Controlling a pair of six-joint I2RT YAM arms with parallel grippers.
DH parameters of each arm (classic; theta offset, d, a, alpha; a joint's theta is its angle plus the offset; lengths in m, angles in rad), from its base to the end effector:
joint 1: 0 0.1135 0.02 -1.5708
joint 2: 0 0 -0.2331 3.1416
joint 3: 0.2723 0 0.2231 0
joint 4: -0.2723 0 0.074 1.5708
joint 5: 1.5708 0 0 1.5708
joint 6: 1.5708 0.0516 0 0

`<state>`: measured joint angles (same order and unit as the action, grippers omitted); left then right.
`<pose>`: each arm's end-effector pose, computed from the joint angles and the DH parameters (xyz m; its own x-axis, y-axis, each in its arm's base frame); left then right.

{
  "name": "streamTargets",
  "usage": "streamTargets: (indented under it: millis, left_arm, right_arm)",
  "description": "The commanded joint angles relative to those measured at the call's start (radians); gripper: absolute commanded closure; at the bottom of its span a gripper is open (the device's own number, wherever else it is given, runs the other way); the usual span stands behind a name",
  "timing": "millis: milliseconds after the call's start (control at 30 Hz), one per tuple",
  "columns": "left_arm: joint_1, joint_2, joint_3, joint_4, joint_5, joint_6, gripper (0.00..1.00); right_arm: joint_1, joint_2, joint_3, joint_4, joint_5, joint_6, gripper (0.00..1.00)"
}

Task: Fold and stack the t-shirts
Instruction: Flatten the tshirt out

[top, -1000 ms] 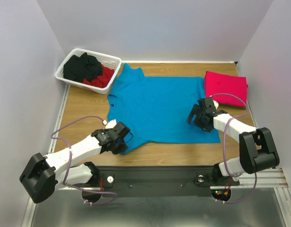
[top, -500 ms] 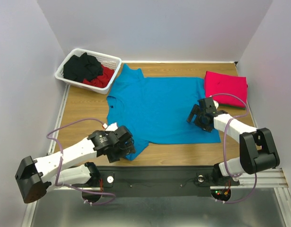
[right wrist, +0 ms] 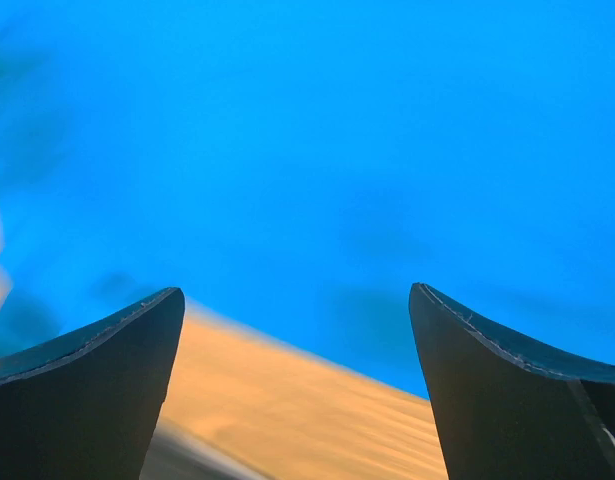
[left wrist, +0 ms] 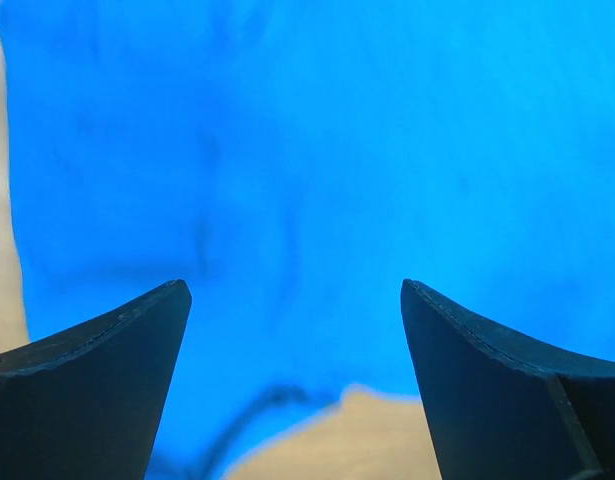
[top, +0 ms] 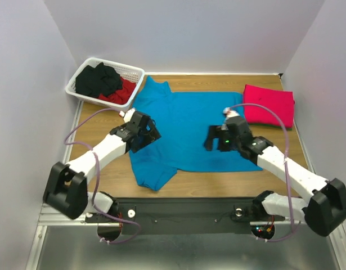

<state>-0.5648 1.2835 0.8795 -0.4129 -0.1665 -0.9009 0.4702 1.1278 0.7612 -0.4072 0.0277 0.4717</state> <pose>0.2247 -0.1323 0.2167 -0.7210 -0.4583 -0.5197 -0.2145 0.8608 -0.4615 0.2075 0.1038 0.2153 -0.7527 0.1270 -0.6459 -0.1046 0.9457 0.3078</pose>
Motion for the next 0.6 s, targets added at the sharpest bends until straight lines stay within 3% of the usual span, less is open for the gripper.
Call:
streamTargets:
  millis: [0, 67, 200, 567]
  left_arm:
    - [0.094, 0.091, -0.016, 0.206, 0.114, 0.165, 0.02]
    - [0.135, 0.141, -0.02, 0.23, 0.148, 0.184, 0.02]
    - [0.172, 0.194, -0.071, 0.273, 0.202, 0.204, 0.02]
    - [0.212, 0.205, -0.181, 0.335, 0.249, 0.188, 0.02]
  right_arm:
    - [0.347, 0.087, 0.078, 0.18, -0.202, -0.137, 0.0]
    - [0.497, 0.205, 0.124, 0.256, -0.21, -0.194, 0.0]
    - [0.631, 0.416, 0.256, 0.28, -0.15, -0.316, 0.0]
    - [0.659, 0.662, 0.374, 0.393, -0.27, -0.429, 0.0]
